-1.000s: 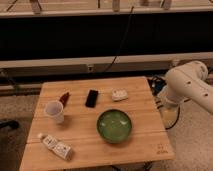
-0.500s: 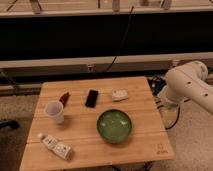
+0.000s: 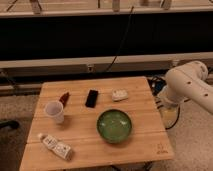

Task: Push the ceramic bowl across the table

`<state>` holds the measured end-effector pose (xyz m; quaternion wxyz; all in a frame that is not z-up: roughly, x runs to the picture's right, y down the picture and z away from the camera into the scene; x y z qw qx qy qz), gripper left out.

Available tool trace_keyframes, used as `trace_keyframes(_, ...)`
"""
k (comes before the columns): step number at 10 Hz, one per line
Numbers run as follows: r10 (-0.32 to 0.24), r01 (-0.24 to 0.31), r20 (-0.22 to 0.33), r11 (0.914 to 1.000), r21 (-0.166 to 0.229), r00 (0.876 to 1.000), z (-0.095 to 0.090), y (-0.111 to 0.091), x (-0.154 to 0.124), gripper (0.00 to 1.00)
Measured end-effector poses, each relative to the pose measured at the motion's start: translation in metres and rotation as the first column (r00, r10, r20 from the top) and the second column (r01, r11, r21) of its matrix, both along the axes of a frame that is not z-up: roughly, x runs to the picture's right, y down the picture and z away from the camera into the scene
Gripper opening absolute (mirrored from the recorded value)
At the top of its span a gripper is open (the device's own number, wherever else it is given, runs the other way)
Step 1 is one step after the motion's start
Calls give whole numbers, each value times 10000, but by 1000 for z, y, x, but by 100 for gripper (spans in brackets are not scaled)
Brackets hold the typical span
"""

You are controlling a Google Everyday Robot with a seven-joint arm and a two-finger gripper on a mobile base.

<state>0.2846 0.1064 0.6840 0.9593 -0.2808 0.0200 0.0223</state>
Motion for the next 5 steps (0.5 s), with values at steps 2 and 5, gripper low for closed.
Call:
trace_keyframes(2,0,0,0,10000,0,10000,0,0,0,80)
trace_keyframes(5,-113,113,-48,9999,-47,9999,3,6,-1,80)
